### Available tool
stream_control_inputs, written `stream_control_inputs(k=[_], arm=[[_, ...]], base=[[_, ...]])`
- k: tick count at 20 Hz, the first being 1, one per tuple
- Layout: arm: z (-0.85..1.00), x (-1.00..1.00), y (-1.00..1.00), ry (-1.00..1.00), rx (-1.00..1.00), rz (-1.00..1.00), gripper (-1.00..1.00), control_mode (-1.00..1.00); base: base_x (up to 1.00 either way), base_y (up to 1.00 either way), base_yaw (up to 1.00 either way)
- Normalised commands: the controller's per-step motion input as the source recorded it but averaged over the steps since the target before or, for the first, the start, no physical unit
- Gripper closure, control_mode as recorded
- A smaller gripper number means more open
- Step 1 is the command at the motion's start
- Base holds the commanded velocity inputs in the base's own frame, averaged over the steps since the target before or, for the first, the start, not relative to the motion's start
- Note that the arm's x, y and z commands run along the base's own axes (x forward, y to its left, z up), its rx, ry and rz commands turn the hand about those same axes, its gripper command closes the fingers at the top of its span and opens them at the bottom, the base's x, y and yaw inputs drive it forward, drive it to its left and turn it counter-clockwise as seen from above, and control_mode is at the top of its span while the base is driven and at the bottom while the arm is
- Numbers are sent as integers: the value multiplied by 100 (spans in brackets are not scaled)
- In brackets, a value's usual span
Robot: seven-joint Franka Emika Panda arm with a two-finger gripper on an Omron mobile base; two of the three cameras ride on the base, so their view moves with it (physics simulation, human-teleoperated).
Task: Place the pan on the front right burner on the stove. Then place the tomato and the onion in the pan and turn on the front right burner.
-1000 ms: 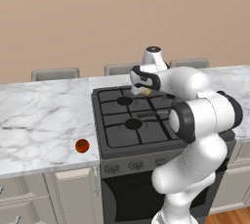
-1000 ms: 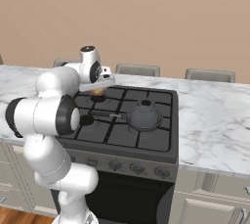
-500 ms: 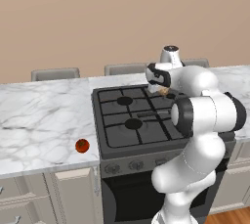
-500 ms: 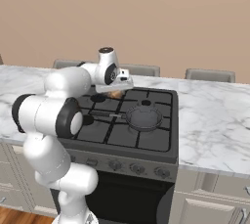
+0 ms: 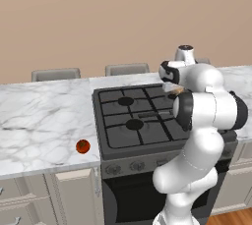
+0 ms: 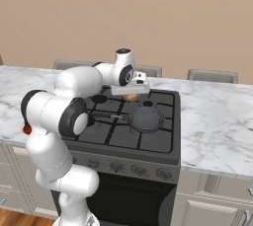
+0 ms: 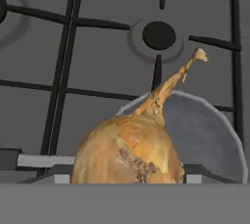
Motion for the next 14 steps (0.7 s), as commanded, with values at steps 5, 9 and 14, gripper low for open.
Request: stream_control_inputs(k=[5,9,14], arm=[[-8,-2,-51,5,0,-5,100,-100],[-24,-22,-31,3,0,-2,100,-100],[-41,-34,-9,0,0,0,100,-100]], base=[[0,0,0],[0,0,0],[0,0,0]])
